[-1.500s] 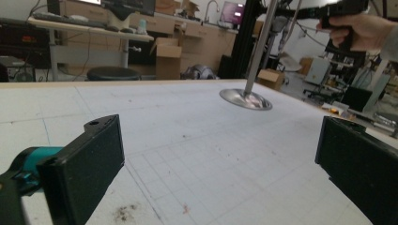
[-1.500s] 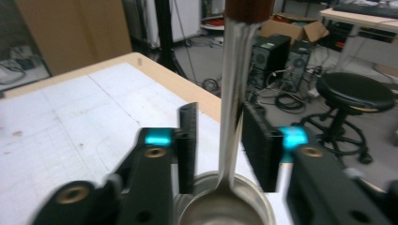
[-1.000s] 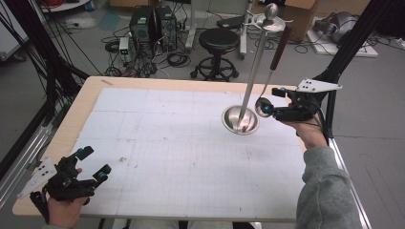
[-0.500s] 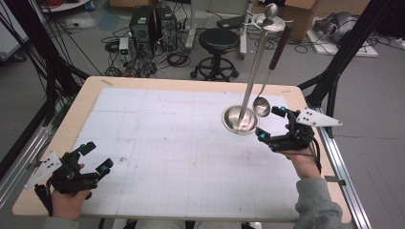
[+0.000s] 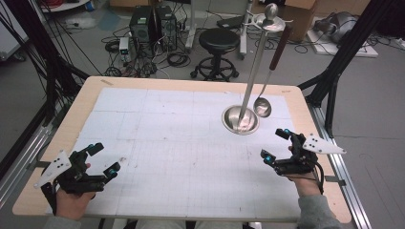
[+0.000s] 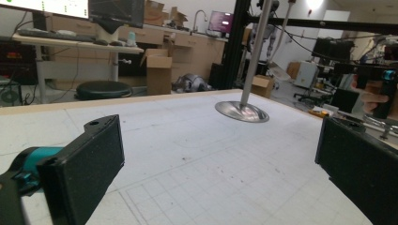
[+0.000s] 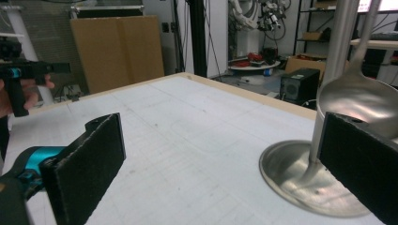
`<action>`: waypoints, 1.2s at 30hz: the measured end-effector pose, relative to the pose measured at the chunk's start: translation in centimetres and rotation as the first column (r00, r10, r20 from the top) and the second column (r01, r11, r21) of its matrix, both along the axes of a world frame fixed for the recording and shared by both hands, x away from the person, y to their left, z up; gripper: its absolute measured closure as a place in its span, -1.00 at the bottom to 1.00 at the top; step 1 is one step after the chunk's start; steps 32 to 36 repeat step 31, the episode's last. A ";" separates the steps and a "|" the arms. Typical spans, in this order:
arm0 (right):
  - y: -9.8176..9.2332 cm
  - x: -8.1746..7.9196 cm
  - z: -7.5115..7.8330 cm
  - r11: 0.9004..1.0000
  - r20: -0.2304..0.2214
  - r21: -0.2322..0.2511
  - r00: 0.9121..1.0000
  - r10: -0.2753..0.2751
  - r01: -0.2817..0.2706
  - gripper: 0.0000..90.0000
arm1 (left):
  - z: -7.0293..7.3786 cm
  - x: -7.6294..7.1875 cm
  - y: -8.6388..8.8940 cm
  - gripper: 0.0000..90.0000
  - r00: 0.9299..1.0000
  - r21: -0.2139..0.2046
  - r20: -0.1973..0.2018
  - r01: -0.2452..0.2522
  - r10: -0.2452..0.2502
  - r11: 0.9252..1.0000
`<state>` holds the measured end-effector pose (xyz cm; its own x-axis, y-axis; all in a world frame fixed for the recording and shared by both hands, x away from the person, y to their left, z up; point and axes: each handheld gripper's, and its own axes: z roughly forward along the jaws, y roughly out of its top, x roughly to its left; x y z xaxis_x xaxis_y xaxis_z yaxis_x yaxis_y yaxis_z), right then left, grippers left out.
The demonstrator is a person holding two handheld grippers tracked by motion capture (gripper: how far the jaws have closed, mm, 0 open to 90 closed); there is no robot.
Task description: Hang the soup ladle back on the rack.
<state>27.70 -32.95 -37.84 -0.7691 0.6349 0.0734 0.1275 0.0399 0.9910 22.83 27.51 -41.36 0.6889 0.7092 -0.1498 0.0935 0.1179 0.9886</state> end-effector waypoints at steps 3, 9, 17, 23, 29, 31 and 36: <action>-0.3 -0.8 -0.4 1.000 0.006 0.000 1.000 -0.007 0.007 -1.00 | 0.0 0.0 0.0 -0.96 1.000 -0.004 0.000 0.001 -0.001 1.000; -0.8 -2.2 -0.9 1.000 0.015 -0.012 1.000 -0.011 0.011 -1.00 | 0.0 -0.1 0.1 -0.96 1.000 -0.017 -0.004 0.001 -0.001 1.000; -1.6 -4.0 -2.2 0.999 -0.026 0.000 0.999 -0.044 0.044 -1.00 | 0.0 -0.2 -0.4 -0.96 1.000 0.005 0.000 0.006 -0.006 1.000; -2.1 -5.0 -2.0 0.998 0.010 -0.001 0.998 -0.060 0.060 -1.00 | -0.2 -0.1 -0.6 -0.96 1.000 0.004 -0.014 0.008 -0.008 1.000; -1.2 -5.1 -1.7 0.999 0.026 -0.003 0.999 -0.036 0.036 -1.00 | -0.3 -0.1 -0.8 -0.96 1.000 0.024 0.003 0.015 -0.015 1.000; -1.0 -4.9 -1.9 1.000 0.026 -0.020 1.000 -0.018 0.019 -1.00 | -0.4 0.0 -0.8 -0.96 1.000 0.031 0.009 0.018 -0.019 0.999; -1.0 -4.9 -1.9 1.000 0.026 -0.020 1.000 -0.018 0.019 -1.00 | -0.4 0.0 -0.8 -0.96 1.000 0.031 0.009 0.018 -0.019 0.999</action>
